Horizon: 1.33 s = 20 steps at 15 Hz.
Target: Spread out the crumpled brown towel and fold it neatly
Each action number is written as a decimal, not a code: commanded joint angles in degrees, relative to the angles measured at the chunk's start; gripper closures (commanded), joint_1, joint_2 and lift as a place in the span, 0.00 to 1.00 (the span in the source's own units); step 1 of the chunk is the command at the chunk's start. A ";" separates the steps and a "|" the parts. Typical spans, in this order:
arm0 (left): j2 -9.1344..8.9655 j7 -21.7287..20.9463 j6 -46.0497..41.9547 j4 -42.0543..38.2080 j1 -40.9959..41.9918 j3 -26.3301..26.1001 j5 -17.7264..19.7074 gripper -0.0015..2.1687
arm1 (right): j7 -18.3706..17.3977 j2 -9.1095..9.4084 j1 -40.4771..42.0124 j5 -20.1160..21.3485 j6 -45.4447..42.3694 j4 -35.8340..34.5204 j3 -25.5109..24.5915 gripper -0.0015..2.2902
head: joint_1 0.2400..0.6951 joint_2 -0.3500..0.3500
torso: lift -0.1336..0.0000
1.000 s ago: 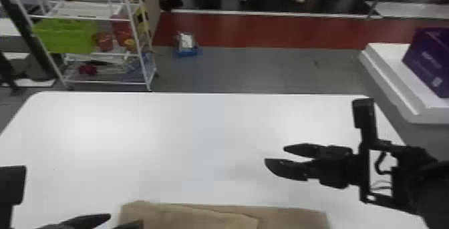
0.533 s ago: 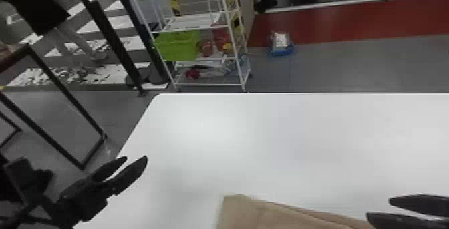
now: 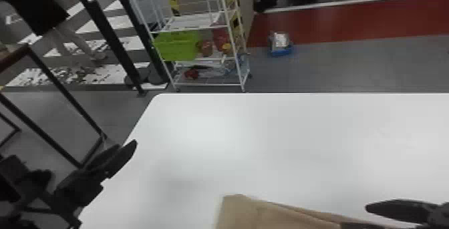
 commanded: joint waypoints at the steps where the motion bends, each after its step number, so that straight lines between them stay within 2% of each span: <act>1: 0.35 -0.01 0.00 0.88 -1.57 -0.43 -0.32 0.03 | -1.02 -1.24 2.82 -1.92 0.65 -0.86 -1.51 0.08 | 1.00 1.00 | 0.08; 3: 0.53 0.07 0.00 0.88 -2.36 -0.70 -0.32 0.03 | -1.02 -2.21 5.72 -1.92 0.65 -0.95 -2.30 0.08 | 1.00 1.00 | 0.08; 6: 1.14 -0.01 -0.18 1.93 -3.15 -1.22 -0.32 0.04 | -1.55 -2.30 6.86 -1.83 0.65 -0.95 -3.09 0.08 | 1.00 1.00 | 0.08; 10: 2.11 -0.10 -1.05 3.51 -3.42 -2.28 -0.32 0.04 | -1.46 -0.28 5.45 0.19 0.65 4.15 2.54 0.08 | 1.00 1.00 | 0.08; 13: 2.20 -0.19 -1.93 3.78 -3.42 -2.10 -0.23 0.04 | -1.64 -0.28 4.05 5.47 0.65 5.73 7.81 0.09 | 1.00 1.00 | 0.08; 17: 2.37 -0.01 -3.16 4.57 -3.42 -2.10 -0.23 0.04 | -1.55 -0.45 3.43 3.53 0.65 5.82 7.02 0.10 | 1.00 1.00 | 0.08; 19: 2.37 0.16 -3.16 4.57 -3.42 -2.28 -0.32 0.04 | -1.55 -0.45 3.69 0.02 0.65 4.85 3.94 0.10 | 1.00 1.00 | 0.08; 20: 2.37 0.16 -3.16 4.48 -3.50 -2.28 -0.32 0.04 | -1.55 -0.71 4.22 -0.42 0.65 3.35 2.80 0.10 | 1.00 1.00 | 0.08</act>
